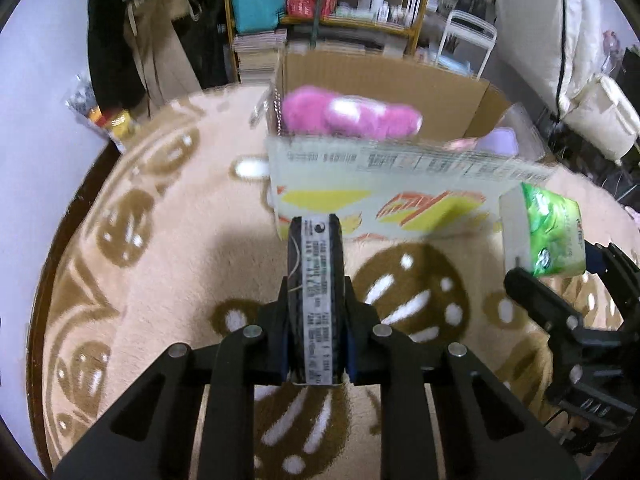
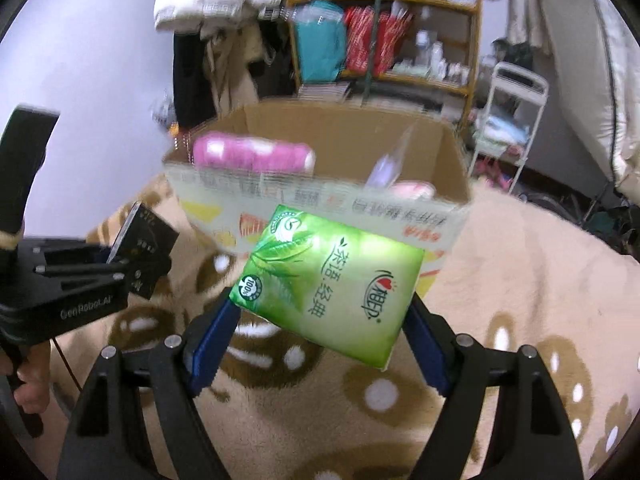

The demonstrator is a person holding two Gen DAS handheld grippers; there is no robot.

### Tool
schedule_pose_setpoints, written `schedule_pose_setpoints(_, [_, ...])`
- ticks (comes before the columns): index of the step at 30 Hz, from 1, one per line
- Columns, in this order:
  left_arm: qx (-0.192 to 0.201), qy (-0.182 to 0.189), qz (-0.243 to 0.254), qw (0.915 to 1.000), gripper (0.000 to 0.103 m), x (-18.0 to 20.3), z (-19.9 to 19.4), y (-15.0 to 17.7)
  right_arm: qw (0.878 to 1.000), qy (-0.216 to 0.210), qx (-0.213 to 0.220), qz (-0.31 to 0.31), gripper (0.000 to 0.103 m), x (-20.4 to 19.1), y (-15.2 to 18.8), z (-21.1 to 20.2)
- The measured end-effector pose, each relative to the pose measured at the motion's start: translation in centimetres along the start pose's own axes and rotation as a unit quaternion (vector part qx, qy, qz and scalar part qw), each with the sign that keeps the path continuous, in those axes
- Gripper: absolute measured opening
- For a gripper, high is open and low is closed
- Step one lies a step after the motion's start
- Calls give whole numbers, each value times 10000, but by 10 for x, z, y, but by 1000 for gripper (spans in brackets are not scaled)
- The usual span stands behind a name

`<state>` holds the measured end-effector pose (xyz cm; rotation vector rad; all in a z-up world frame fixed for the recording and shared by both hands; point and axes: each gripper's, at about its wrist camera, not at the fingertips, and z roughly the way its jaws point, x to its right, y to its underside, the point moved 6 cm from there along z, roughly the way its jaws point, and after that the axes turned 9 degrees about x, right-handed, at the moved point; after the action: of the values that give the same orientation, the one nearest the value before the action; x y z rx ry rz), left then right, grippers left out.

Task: Organize soft objects
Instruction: 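Close the left gripper on the black card while the right gripper closes on the green packet, then lift the black card with the left tool while the right tool carries the green packet over the box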

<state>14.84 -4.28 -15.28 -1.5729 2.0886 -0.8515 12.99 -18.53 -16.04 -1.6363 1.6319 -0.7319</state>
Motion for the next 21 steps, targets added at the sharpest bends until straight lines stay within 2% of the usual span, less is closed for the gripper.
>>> schedule_pose_setpoints(4, [741, -28, 132, 9972, 19, -1, -31, -18, 9992, 50, 401, 15, 84, 5, -16, -29])
schedule_pose_setpoints(8, [1366, -124, 191, 9904, 19, -2, -59, -36, 9973, -50, 728, 43, 84, 6, -38, -51])
schedule_pose_setpoints(13, [1908, -155, 134, 9814, 19, 3, -89, -65, 9941, -139, 1078, -1, 84, 5, -67, -71])
schedule_pose_setpoints(21, [2559, -276, 408, 9654, 19, 15, -132, -118, 9885, -118, 1504, -134, 84, 8, -125, -88])
